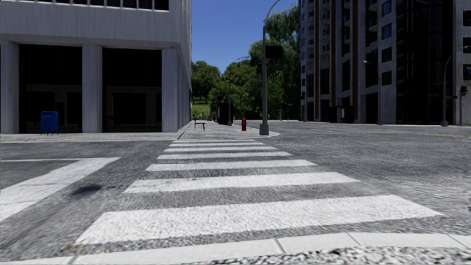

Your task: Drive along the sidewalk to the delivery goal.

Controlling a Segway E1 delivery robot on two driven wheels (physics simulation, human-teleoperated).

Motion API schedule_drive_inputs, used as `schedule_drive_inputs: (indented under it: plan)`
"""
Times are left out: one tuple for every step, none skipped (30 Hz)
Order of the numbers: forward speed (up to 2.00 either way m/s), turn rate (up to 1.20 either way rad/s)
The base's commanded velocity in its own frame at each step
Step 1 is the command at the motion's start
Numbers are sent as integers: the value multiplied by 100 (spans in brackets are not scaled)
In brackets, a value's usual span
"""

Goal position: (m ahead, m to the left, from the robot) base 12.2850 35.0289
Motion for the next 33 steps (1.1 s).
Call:
schedule_drive_inputs:
  plan:
    - [101,0]
    - [101,0]
    - [102,0]
    - [102,0]
    - [103,0]
    - [109,0]
    - [125,0]
    - [125,0]
    - [200,0]
    - [200,0]
    - [200,0]
    - [200,0]
    - [200,0]
    - [200,4]
    - [200,4]
    - [200,13]
    - [198,17]
    - [186,21]
    - [179,24]
    - [178,27]
    - [178,27]
    - [176,33]
    - [167,36]
    - [152,37]
    - [140,37]
    - [135,37]
    - [135,37]
    - [132,39]
    - [131,43]
    - [130,44]
    - [129,44]
    - [129,44]
    - [129,44]
